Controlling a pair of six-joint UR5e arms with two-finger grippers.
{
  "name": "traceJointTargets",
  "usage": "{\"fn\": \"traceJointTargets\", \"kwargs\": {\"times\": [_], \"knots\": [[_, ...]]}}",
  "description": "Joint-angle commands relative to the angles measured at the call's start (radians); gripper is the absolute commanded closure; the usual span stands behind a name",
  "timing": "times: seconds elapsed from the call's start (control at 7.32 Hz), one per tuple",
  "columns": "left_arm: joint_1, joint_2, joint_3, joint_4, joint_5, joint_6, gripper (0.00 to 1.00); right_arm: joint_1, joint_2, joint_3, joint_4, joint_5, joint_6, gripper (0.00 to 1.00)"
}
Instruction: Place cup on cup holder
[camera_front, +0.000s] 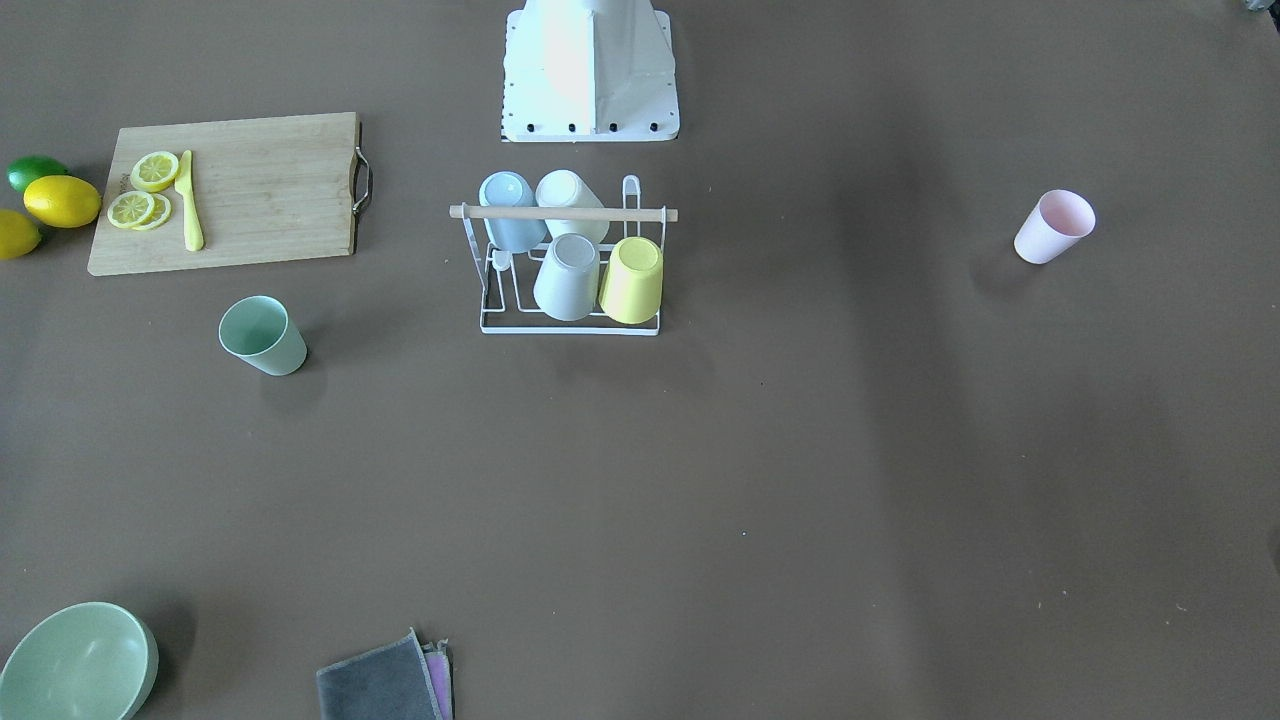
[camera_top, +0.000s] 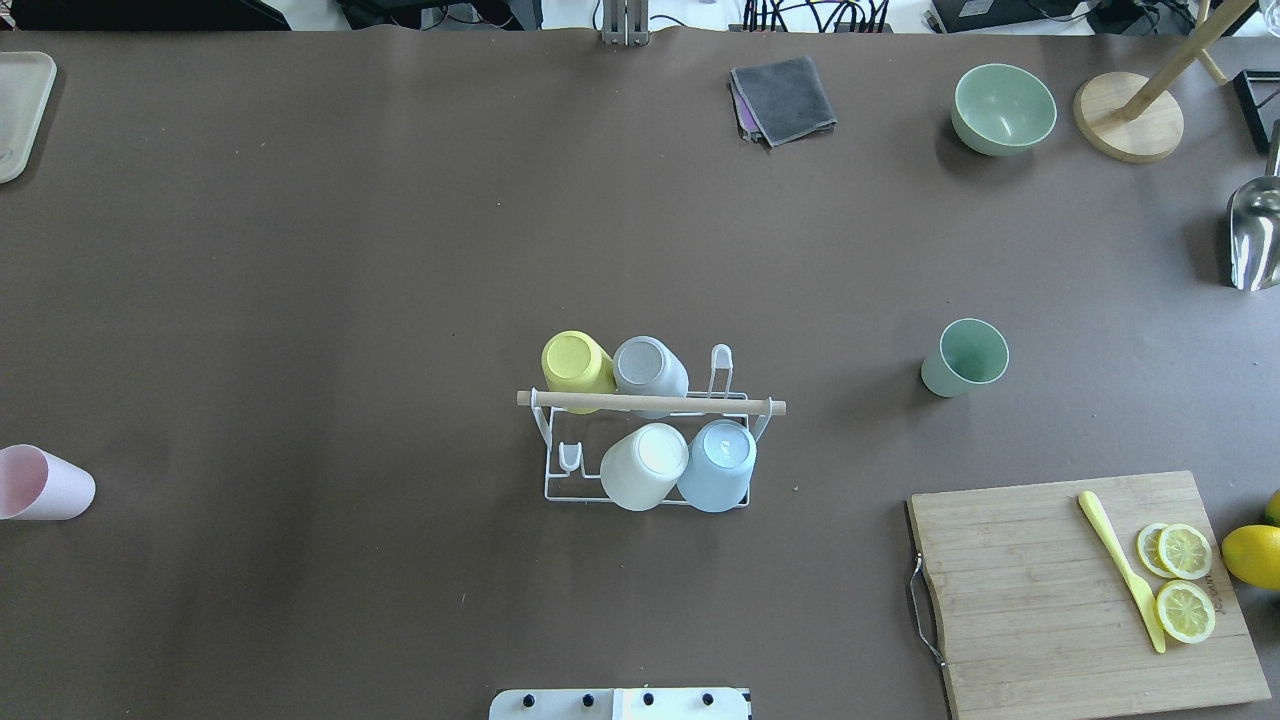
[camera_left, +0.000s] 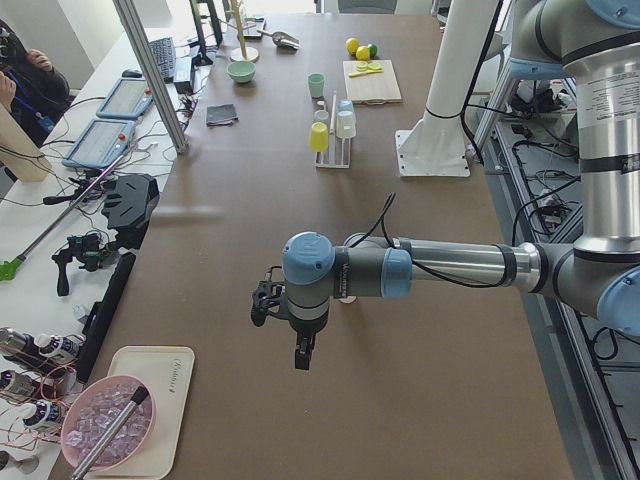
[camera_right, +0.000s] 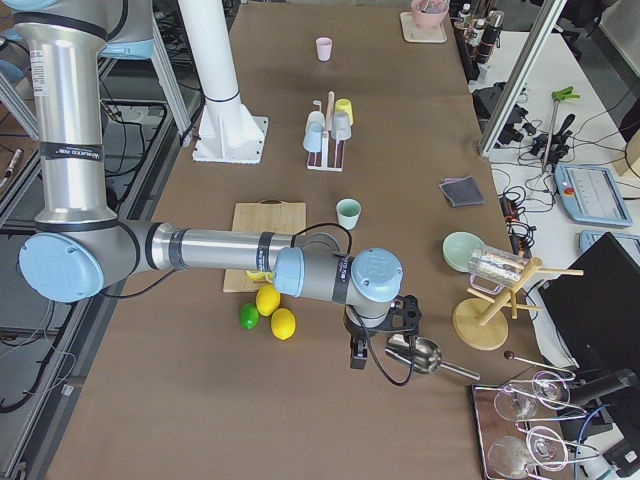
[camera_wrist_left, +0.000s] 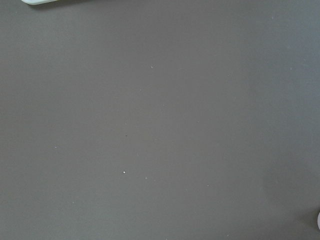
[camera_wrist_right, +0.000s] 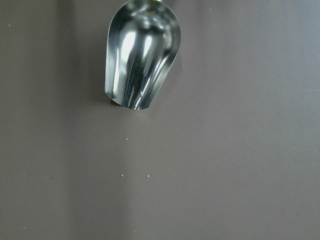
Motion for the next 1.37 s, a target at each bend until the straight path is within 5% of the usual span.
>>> {"fn": "traceJointTargets", "kwargs": {"times": [0.0, 1.23], "knots": [[0.001, 0.000, -0.004, -0.003, 0.001, -0.007, 0.01, 0.000, 0.000, 0.000, 0.000, 0.000, 0.000, 0.00], [-0.002, -0.006, 0.010, -0.099, 0.001, -0.001, 0.01, 0.000, -0.011, 0.000, 0.000, 0.000, 0.000, 0.00]]}}
